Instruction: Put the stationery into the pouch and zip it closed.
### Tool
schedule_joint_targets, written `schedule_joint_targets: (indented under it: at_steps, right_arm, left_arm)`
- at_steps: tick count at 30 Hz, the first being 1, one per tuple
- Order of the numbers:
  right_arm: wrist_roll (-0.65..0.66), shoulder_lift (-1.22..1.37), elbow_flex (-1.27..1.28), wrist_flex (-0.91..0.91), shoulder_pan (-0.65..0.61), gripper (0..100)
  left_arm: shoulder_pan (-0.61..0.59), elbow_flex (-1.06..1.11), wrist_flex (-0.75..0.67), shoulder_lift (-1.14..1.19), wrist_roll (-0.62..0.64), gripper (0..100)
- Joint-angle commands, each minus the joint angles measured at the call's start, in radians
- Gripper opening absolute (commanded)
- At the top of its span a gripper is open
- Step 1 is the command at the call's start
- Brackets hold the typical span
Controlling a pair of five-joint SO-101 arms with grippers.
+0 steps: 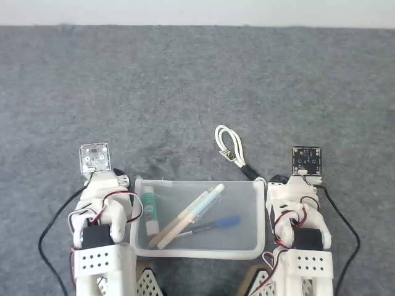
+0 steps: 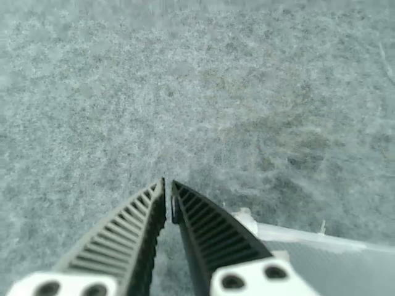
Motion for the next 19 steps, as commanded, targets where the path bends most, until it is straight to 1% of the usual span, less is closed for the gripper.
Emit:
schedule_joint_targets:
  at_steps: [1, 7, 11, 19]
  right_arm:
    - [0.023, -0.008, 0.018, 0.007, 0.008, 0.6]
    - [0.023, -0.008, 0.018, 0.007, 0.008, 0.6]
    - [0.023, -0.008, 0.018, 0.007, 0.008, 0.6]
    - [0.023, -0.008, 0.018, 0.007, 0.008, 0.6]
  left_arm:
    - [0.000, -0.058, 0.012, -0.018, -0.005, 1]
    - [0.003, -0.047, 0.012, -0.018, -0.005, 1]
    - [0.006, -0.002, 0.006, -0.018, -0.005, 1]
    - [0.018, -0.002, 0.006, -0.018, -0.008, 1]
